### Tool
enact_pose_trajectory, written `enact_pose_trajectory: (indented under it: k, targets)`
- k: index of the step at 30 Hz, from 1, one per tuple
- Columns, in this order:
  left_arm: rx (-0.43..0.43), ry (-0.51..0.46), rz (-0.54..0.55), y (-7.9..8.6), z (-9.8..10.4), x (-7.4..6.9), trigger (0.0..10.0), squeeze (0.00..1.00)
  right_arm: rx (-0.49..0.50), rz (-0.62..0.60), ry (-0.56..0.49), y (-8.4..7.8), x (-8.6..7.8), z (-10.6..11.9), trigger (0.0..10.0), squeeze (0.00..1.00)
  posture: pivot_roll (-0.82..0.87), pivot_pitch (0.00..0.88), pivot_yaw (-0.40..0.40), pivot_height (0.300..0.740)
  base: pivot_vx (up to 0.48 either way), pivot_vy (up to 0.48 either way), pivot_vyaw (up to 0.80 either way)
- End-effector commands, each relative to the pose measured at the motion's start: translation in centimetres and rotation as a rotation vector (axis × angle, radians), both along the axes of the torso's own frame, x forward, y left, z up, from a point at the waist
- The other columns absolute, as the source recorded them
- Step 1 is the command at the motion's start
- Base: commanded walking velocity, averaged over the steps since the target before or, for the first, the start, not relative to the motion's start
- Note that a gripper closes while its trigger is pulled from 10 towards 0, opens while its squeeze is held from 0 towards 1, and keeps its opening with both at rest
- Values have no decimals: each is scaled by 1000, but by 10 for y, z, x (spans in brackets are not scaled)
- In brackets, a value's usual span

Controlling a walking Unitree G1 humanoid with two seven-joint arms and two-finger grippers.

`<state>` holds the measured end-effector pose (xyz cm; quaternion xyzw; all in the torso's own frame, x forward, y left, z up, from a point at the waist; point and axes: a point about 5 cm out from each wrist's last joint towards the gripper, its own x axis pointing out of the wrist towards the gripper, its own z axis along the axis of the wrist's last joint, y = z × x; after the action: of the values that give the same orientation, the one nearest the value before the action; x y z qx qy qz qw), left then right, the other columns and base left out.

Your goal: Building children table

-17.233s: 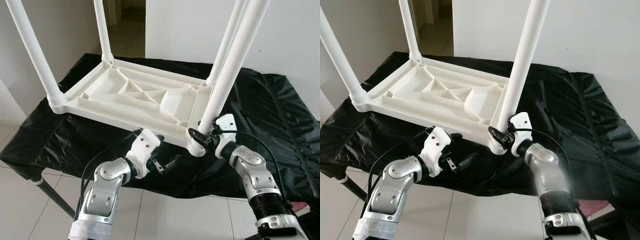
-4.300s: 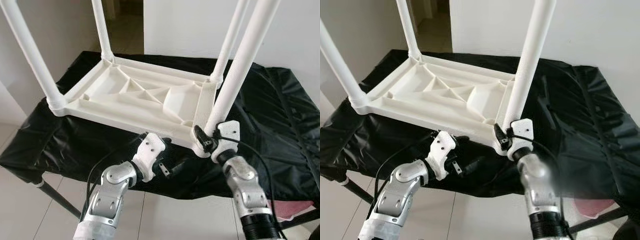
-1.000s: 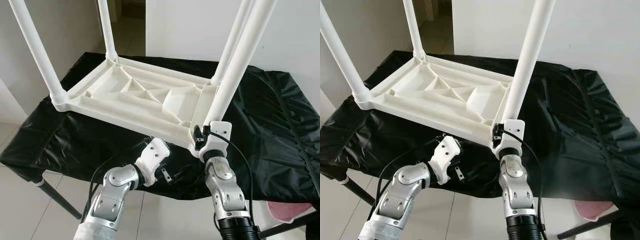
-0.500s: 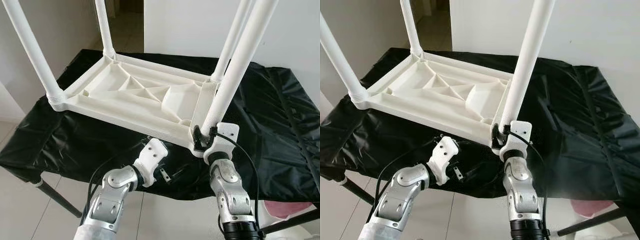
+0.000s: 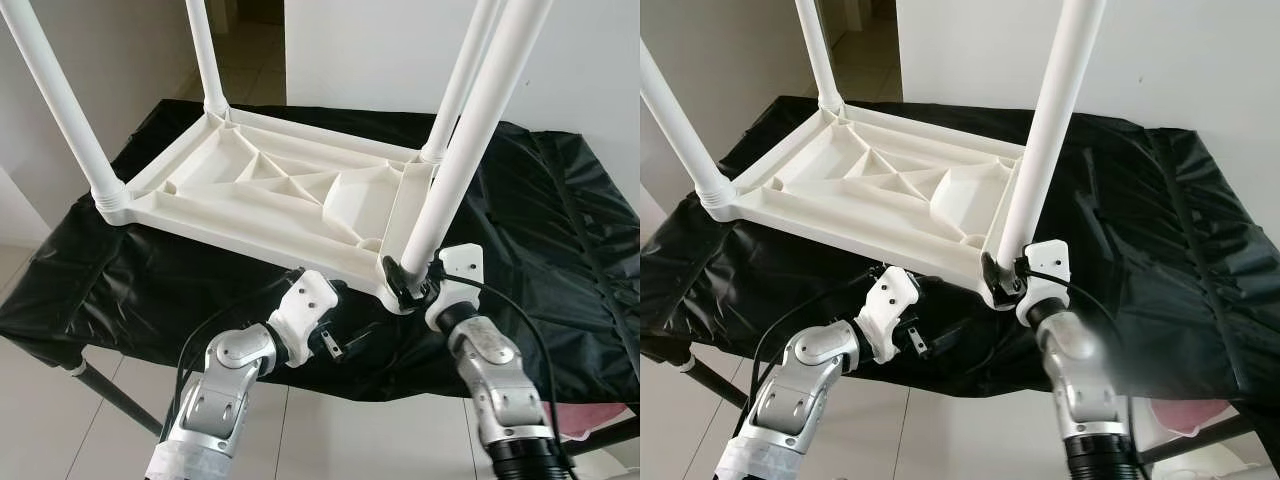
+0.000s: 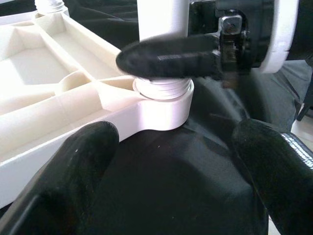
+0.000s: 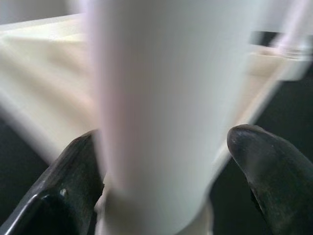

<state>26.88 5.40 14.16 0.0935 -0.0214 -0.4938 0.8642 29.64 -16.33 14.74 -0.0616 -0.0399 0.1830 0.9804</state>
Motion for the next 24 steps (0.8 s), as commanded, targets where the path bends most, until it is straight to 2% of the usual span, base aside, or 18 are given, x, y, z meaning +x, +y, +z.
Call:
enact_pose_trajectory:
  k: [1, 5, 8, 9, 10, 11, 19, 23, 24]
  targets:
    - [-8, 0, 125, 4, -2, 6, 10000, 0, 4, 72, -4, 6, 1, 1, 10000, 0, -77, 76, 19, 740, 0, 0, 0]
    - [-6, -9, 127, 4, 0, 7, 10000, 0, -77, 190, -12, 6, 9, 0, 10000, 0, -63, 67, 10, 740, 0, 0, 0]
    - [-8, -11, 129, 4, 0, 8, 10000, 0, -87, 213, -11, 6, 11, 0, 10000, 0, -63, 67, 10, 740, 0, 0, 0]
    - [-8, -10, 131, 4, 0, 8, 10000, 0, -105, 220, -1, 6, 15, -1, 6745, 0, -62, 70, -2, 740, 0, 0, 0]
    - [-7, -10, 132, 4, -1, 8, 10000, 0, -117, 224, 7, 5, 18, -2, 4510, 0, -62, 70, -2, 740, 0, 0, 0]
    - [-7, -10, 133, 3, -2, 8, 10000, 0, -136, 231, 8, 4, 21, -3, 0, 0, -58, 72, -9, 740, 0, 0, 0]
    - [-20, -13, 145, -1, -1, 7, 10000, 0, -158, 223, 19, -4, 28, -6, 0, 0, -43, 66, -16, 740, 0, 0, 0]
    - [-21, -6, 150, 1, -3, 4, 10000, 0, -122, 181, 29, -12, 30, -7, 0, 0, -36, 70, -16, 740, 0, 0, 0]
    - [-17, -6, 152, 2, -3, 3, 10000, 0, -108, 166, 36, -13, 30, -7, 3098, 0, -37, 72, -16, 740, 0, 0, 0]
